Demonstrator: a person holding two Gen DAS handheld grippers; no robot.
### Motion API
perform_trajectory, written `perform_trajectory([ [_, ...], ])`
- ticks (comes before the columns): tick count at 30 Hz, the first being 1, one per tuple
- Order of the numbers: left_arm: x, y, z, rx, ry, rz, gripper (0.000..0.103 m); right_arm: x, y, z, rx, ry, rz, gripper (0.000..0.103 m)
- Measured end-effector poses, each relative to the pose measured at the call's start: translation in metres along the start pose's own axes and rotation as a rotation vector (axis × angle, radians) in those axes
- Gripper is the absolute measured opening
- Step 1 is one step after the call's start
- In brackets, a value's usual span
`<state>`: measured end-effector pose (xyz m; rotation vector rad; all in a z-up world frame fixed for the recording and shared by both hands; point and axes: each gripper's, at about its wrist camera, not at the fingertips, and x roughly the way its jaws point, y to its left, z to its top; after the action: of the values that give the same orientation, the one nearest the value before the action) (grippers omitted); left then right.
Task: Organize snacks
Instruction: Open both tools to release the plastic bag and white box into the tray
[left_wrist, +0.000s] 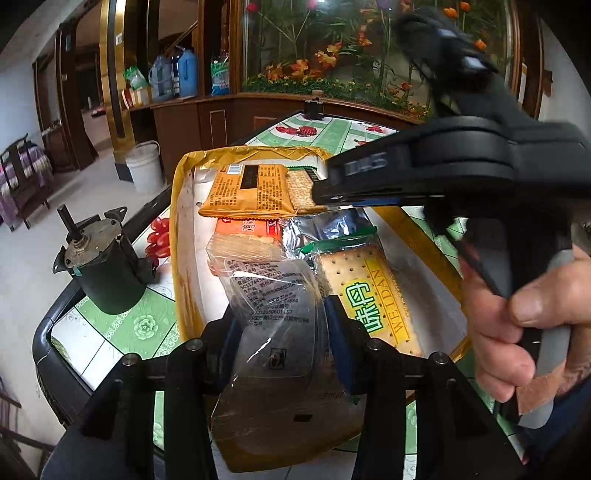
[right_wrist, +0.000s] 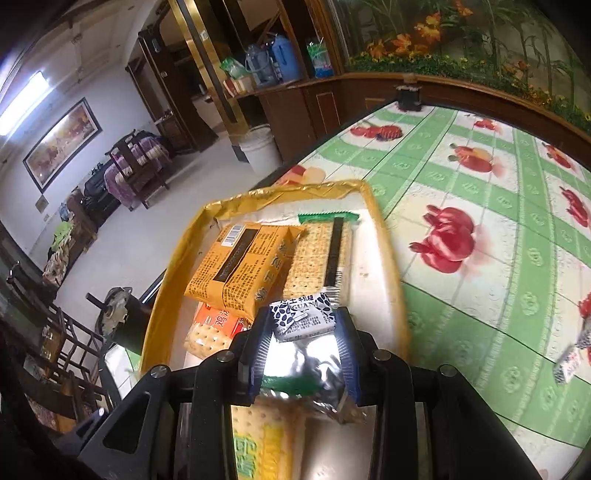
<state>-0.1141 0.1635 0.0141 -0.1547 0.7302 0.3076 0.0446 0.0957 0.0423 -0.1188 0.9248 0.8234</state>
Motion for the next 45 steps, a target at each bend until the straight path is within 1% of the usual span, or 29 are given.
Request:
perform_trajectory([
  [2, 0.001, -0.004, -0.002, 0.005, -0.013, 0.01, 0.043, 0.005, 0.004, -0.001, -0.014, 0.005, -0.02, 0.035],
  [5, 0.001, -0.009, -0.004, 0.022, -0.021, 0.026, 0.043, 0.011, 0.004, -0.002, -0.021, 0.013, -0.023, 0.035],
  [8, 0.003, -0.006, -0.004, 0.011, -0.013, 0.014, 0.043, 0.015, 0.002, -0.004, -0.014, 0.024, -0.02, 0.035],
  [23, 0.004, -0.007, -0.003, 0.017, -0.013, 0.023, 0.044, 0.018, 0.003, -0.007, -0.028, 0.039, -0.025, 0.036],
  [42, 0.004, -0.006, -0.003, 0.018, -0.013, 0.023, 0.044, 0.018, 0.004, -0.007, -0.031, 0.038, -0.029, 0.036],
  [44, 0.004, -0.006, -0.003, 0.017, -0.013, 0.024, 0.044, 0.018, 0.004, -0.008, -0.033, 0.038, -0.026, 0.038],
  [45, 0.004, -0.006, -0.003, 0.017, -0.013, 0.024, 0.044, 0.017, 0.005, -0.007, -0.035, 0.039, -0.024, 0.041],
])
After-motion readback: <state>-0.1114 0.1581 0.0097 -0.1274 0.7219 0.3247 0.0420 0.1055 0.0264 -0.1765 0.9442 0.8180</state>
